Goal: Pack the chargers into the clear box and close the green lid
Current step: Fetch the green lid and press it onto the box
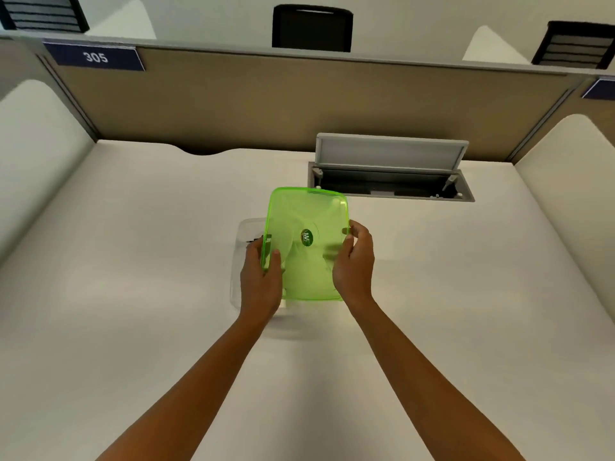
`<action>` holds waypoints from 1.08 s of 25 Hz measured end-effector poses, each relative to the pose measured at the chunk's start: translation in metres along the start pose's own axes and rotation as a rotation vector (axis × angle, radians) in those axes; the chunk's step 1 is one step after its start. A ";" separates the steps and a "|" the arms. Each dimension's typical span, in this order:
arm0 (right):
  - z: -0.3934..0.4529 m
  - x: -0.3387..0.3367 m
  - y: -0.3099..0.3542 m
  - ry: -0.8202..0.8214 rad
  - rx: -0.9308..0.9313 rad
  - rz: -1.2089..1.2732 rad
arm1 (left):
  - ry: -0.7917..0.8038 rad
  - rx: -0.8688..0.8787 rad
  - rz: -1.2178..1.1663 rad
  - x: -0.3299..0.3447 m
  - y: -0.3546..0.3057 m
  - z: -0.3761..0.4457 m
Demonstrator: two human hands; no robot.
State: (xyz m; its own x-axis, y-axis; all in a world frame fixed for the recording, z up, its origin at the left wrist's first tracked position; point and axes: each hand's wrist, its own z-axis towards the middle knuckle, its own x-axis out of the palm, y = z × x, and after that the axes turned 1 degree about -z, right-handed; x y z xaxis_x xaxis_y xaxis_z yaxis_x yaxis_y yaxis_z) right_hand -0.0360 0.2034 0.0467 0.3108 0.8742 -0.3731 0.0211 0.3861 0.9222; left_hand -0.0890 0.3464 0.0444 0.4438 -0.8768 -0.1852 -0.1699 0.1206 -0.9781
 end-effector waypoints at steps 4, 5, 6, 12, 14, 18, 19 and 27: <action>-0.023 0.035 -0.010 0.056 0.079 0.022 | -0.075 0.012 0.200 -0.020 0.026 -0.001; -0.027 0.043 -0.011 0.080 0.085 0.021 | -0.089 -0.006 0.221 -0.023 0.032 -0.001; -0.029 0.049 -0.012 0.103 0.084 0.013 | -0.102 -0.016 0.239 -0.025 0.036 -0.001; -0.027 0.069 -0.016 0.201 0.107 -0.058 | -0.112 -0.039 0.202 -0.033 0.053 0.018; -0.025 0.070 -0.019 0.235 0.120 -0.085 | -0.108 -0.028 0.221 -0.034 0.058 0.022; -0.018 0.069 -0.024 0.269 0.156 -0.097 | -0.131 -0.050 0.296 -0.034 0.064 0.035; -0.014 0.069 -0.024 0.273 0.160 -0.108 | -0.142 -0.088 0.324 -0.034 0.065 0.040; -0.014 0.078 -0.030 0.237 0.073 -0.228 | -0.074 -0.185 0.431 -0.045 0.072 0.058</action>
State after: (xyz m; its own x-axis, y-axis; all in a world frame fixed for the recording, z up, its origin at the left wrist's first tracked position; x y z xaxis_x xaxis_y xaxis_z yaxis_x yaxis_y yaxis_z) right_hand -0.0259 0.2642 -0.0113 0.0606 0.8155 -0.5756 0.1355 0.5646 0.8142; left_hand -0.0699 0.4215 -0.0234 0.3591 -0.7288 -0.5830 -0.5028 0.3752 -0.7787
